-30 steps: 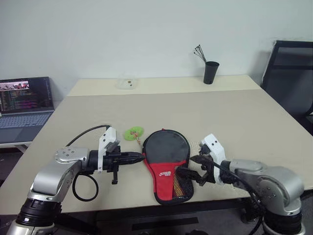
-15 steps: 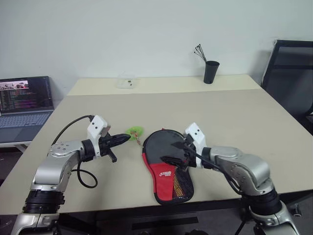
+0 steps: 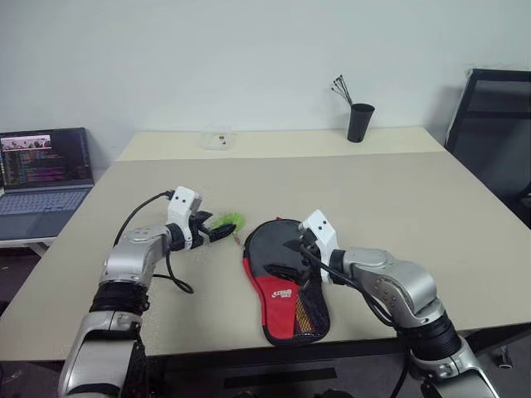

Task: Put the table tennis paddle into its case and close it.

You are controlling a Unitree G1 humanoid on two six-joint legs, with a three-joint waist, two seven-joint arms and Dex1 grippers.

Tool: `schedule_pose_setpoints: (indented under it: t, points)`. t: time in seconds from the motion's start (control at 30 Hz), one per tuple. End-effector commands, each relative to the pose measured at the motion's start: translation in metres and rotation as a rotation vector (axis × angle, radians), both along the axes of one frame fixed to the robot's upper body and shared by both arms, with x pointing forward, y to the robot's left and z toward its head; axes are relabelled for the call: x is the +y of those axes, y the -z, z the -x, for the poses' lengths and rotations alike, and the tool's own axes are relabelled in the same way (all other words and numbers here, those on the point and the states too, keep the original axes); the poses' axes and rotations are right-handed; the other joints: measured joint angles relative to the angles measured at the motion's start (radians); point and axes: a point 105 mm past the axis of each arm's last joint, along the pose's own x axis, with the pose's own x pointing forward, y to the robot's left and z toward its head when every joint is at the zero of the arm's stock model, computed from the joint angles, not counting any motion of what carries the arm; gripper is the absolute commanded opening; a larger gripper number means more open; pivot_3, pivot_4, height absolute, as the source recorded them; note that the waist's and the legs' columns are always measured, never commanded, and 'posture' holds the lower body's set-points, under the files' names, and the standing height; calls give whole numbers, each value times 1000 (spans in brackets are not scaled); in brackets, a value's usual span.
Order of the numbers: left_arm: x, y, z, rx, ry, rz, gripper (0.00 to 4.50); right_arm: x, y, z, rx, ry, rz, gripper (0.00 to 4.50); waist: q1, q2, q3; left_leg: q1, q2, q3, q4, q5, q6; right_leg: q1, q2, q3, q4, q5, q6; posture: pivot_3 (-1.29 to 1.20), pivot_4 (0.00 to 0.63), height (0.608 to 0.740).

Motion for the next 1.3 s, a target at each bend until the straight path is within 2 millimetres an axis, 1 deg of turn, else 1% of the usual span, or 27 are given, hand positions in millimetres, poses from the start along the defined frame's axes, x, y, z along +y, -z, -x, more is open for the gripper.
schedule_pose_setpoints:
  t: [0.03, 0.17, 0.27, 0.33, 0.47, 0.6, 0.7, 0.83, 0.93, 1.0, 1.07, 1.1, 1.2, 1.3]
  points:
    - [-4, -9, -13, -30, 4, -35, 4457, 4, -13, 0, -52, -13, -26, 4500, 1, 0, 0, 0, 0, 0, 0, 0, 0, 0, 0, 0, 0, 0, 0, 0, 150, 740]
    - [-10, 0, -23, 12, -2, -45, 4457, 4, -12, -1, -50, -7, -26, 4500, 2, 0, 0, 0, 0, 0, 1, 0, 0, 0, 0, 0, 0, 0, 0, 0, 150, 740]
    - [-14, 6, -26, 39, 3, -53, 4457, 4, -12, 0, -50, -5, -26, 4500, 2, 0, 0, -1, -1, 0, 1, 0, 0, 0, 0, -1, 0, 0, 0, 0, 150, 740]
    - [-18, 15, -29, 73, -10, -48, 4457, 4, -12, -1, -52, 1, -26, 4500, 2, 0, 0, -1, -1, 0, 1, 0, 0, 0, 0, -1, 0, 0, 0, 0, 150, 740]
    - [-24, 30, -30, 128, -25, -35, 4457, 4, -12, -2, -57, 15, -21, 4500, 3, -1, 0, -1, -1, -1, 1, 0, 0, 0, 0, -1, 1, 0, 0, 0, 150, 740]
    - [-29, 36, -28, 149, -7, -30, 4457, 1, -10, -5, -59, 43, -14, 4500, 5, -2, -1, -1, -1, -2, 3, 0, 0, 1, 0, -2, 2, 0, 1, 0, 150, 740]
    - [-30, 38, -28, 150, -3, -32, 3892, -2, -8, -9, -59, 79, -5, 4500, 5, -2, -1, -1, -1, -2, 3, 0, 0, 1, 0, -2, 2, 0, 1, 0, 150, 740]
    - [-29, 37, -28, 143, -7, -26, 2548, -5, -7, -14, -70, 113, -2, 4500, 6, -2, -1, -1, -2, -2, 2, 0, 0, 1, -1, -2, 2, 1, 1, 0, 150, 740]
    - [-28, 35, -29, 130, -14, -19, 1445, -4, -5, -16, -87, 109, 18, 4500, 6, -2, -1, -1, -2, -2, 2, 0, 0, 1, -1, -2, 2, 1, 1, 0, 150, 740]
    - [-28, 31, -30, 117, -13, -15, 738, 2, -3, -18, -93, 95, 25, 4500, 5, -2, -1, -1, -2, -2, 3, 0, 0, 1, -1, -2, 2, 1, 1, 0, 150, 740]
    - [-28, 28, -31, 106, -8, -11, 145, 8, 2, -21, -98, 81, 38, 4500, 3, -2, -1, 0, -2, -2, 3, 0, 0, 1, -1, -2, 3, 1, 1, 0, 150, 740]
    - [-29, 26, -31, 99, -3, -11, 43, 11, 7, -22, -97, 70, 57, 4500, 3, -2, -1, 0, -2, -2, 3, 0, 0, 1, -1, -2, 3, 1, 1, 0, 150, 740]
    - [-31, 19, -32, 82, 15, -9, 42, 15, 22, -22, -90, 42, 110, 4500, 3, -2, -1, 0, -2, -2, 3, 0, 0, 1, 0, -2, 4, 0, 1, 0, 150, 740]
    - [-32, 11, -34, 54, 38, -29, 42, 14, 39, -20, -59, 34, 152, 4500, 3, -2, -1, 0, -2, -2, 3, 0, 0, 1, 0, -2, 4, 1, 1, 0, 150, 740]
